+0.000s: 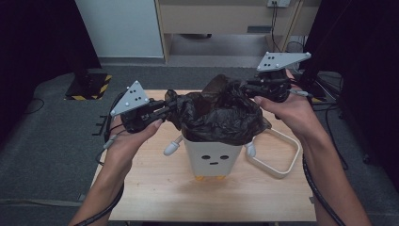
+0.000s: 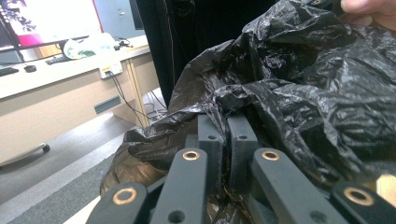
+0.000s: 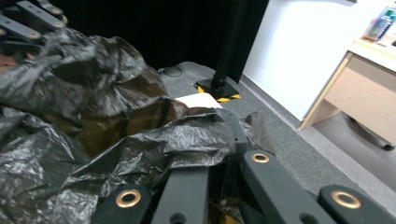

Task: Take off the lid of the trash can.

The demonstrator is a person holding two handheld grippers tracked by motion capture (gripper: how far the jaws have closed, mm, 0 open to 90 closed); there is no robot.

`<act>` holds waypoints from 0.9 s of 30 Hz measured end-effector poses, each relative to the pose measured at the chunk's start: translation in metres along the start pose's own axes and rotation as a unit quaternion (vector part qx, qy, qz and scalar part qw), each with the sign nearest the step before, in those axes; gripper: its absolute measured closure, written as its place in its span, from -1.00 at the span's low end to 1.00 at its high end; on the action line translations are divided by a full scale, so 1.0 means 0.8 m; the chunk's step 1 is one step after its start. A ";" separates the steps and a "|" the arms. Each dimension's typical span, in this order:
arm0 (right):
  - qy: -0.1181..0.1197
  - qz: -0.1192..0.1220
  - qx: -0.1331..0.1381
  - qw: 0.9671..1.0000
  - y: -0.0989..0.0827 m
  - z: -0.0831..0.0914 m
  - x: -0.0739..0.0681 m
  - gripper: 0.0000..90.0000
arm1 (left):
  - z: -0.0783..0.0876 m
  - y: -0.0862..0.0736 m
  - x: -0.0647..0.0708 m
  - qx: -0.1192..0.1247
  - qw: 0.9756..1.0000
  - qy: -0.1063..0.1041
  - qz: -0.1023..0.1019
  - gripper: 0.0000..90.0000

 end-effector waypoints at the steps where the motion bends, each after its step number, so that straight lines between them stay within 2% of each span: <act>1: 0.009 0.001 0.004 1.000 0.005 -0.003 -0.005 1.00 | -0.001 0.003 0.001 0.000 1.000 -0.001 -0.003 0.92; 8: 0.032 0.008 0.010 0.999 0.018 -0.007 -0.019 1.00 | -0.005 0.016 0.005 0.003 1.000 -0.006 -0.010 0.92; 12: 0.053 0.010 0.014 0.998 0.025 -0.010 -0.030 1.00 | -0.010 0.021 0.008 0.000 1.000 -0.011 -0.014 0.92; 18: 0.074 0.021 -0.002 0.997 0.030 -0.022 -0.043 1.00 | -0.020 0.022 0.008 -0.011 1.000 -0.016 -0.019 0.91; 21: 0.089 0.017 -0.002 0.996 0.029 -0.028 -0.047 0.92 | -0.024 0.022 0.007 -0.009 1.000 -0.021 -0.014 0.91; 24: 0.090 0.018 -0.001 0.996 0.028 -0.035 -0.050 0.80 | -0.028 0.021 0.007 -0.010 1.000 -0.024 -0.017 0.90; 27: 0.107 0.016 0.000 0.994 0.025 -0.039 -0.053 0.52 | -0.030 0.020 0.007 -0.014 0.999 -0.023 -0.019 0.88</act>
Point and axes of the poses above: each handheld gripper's, and its own axes: z roughly backward along the jaws, y roughly out of its top, x roughly to its right, the point moved 2 cm from there along -z, roughly forward along the jaws, and after that the axes turned 1 degree about -y, right-handed, at the moved point
